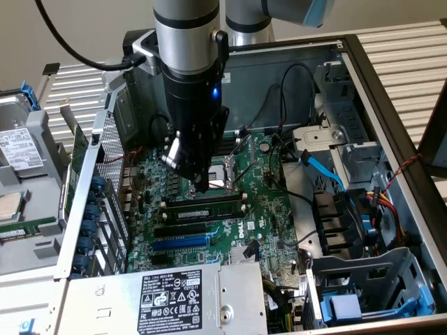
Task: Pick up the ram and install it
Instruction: 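Press down the ram until it locks into place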
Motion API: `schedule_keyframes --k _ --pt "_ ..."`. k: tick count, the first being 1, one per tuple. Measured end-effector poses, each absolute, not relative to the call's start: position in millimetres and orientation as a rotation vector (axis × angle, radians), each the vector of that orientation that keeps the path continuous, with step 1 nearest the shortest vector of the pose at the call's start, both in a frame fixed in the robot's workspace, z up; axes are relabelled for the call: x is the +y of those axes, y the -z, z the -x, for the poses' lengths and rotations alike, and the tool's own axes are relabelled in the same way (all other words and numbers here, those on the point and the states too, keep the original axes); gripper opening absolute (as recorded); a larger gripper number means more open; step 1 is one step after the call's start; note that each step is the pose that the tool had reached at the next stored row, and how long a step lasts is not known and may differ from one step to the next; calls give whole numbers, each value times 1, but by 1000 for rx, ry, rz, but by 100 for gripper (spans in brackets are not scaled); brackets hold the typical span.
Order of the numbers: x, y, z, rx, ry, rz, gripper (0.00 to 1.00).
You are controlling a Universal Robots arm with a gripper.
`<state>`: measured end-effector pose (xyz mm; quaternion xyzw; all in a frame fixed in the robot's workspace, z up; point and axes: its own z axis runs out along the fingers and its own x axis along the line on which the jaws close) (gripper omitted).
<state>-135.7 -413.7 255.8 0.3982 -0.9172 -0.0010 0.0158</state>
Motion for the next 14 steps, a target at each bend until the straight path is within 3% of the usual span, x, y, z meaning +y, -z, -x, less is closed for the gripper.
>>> schedule_keyframes --k 14 --pt "-414 -256 136 -2967 8 -934 11"
